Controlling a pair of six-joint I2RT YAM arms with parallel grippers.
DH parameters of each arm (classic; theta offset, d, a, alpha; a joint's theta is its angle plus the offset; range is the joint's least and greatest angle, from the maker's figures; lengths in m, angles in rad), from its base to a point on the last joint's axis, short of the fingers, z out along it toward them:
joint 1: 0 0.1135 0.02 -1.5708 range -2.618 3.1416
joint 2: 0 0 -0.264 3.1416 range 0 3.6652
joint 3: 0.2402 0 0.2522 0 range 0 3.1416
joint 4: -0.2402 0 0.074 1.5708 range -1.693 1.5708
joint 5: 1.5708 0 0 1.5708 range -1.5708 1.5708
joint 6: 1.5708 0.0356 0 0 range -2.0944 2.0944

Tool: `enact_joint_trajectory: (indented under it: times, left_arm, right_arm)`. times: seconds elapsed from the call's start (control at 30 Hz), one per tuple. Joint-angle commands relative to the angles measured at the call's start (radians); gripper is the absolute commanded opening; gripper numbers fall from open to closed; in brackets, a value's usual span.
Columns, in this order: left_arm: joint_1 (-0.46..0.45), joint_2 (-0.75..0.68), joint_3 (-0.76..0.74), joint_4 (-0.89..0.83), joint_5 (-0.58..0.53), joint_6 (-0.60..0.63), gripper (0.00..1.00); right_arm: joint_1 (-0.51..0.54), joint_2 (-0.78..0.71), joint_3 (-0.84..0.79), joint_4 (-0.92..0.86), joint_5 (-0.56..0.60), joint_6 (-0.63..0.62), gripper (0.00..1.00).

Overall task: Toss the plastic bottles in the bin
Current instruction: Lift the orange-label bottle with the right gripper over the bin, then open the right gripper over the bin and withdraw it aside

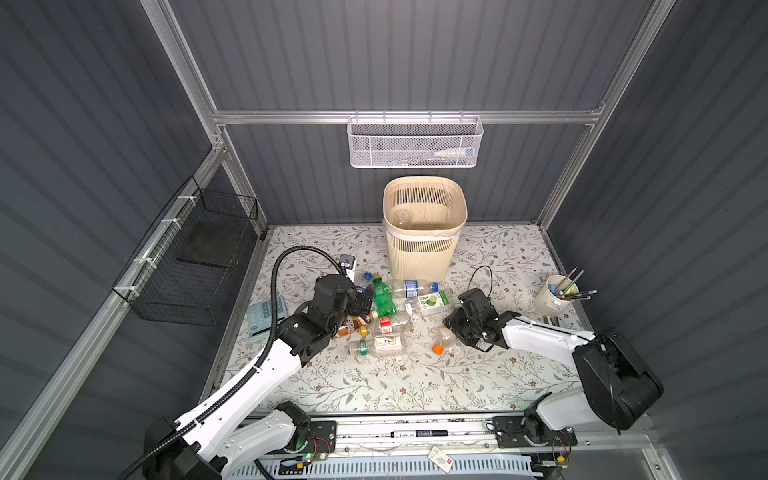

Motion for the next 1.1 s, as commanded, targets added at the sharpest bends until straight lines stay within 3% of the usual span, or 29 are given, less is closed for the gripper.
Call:
enact_joint_trajectory:
  times: [0.0,0.13,0.3,0.4,0.5,0.6,0.73,0.83,0.9,1.0,1.07]
  left_arm:
    - [0.001,-0.026,-0.026,-0.023,-0.016,-0.015,1.00]
    - [0.001,-0.028,-0.044,-0.026,-0.014,-0.021,1.00]
    - [0.001,-0.031,-0.073,-0.036,-0.002,-0.019,1.00]
    - [0.001,-0.030,-0.088,-0.043,0.026,-0.015,1.00]
    - [-0.002,-0.016,-0.099,-0.048,0.070,0.000,1.00]
    - [-0.033,0.006,-0.095,-0.059,0.079,0.025,1.00]
    - [-0.147,0.044,-0.089,-0.072,-0.010,0.083,1.00]
    - [-0.211,0.098,-0.072,-0.104,-0.039,0.120,1.00]
    - [-0.227,0.132,-0.057,-0.131,-0.019,0.139,1.00]
    - [-0.243,0.153,-0.045,-0.159,0.009,0.165,1.00]
    - [-0.248,0.151,-0.045,-0.171,0.031,0.179,1.00]
  right_arm:
    - [-0.007,-0.095,0.003,-0.028,0.038,-0.083,0.46]
    - [-0.020,-0.276,0.076,-0.118,0.132,-0.197,0.46]
    - [-0.086,-0.536,0.305,-0.215,0.326,-0.448,0.46]
    - [-0.130,-0.602,0.468,-0.179,0.409,-0.585,0.46]
    - [-0.138,-0.596,0.566,-0.029,0.429,-0.676,0.46]
    - [-0.140,-0.484,0.674,0.052,0.373,-0.702,0.47]
    - [-0.142,-0.198,0.870,0.035,0.160,-0.672,0.51]
    - [-0.152,0.097,1.142,-0.155,-0.088,-0.643,0.54]
    - [-0.152,0.303,1.406,-0.394,-0.179,-0.673,0.61]
    - [-0.160,0.453,1.674,-0.622,-0.062,-0.681,0.92]
    - [-0.165,0.409,1.637,-0.595,-0.017,-0.674,0.99]
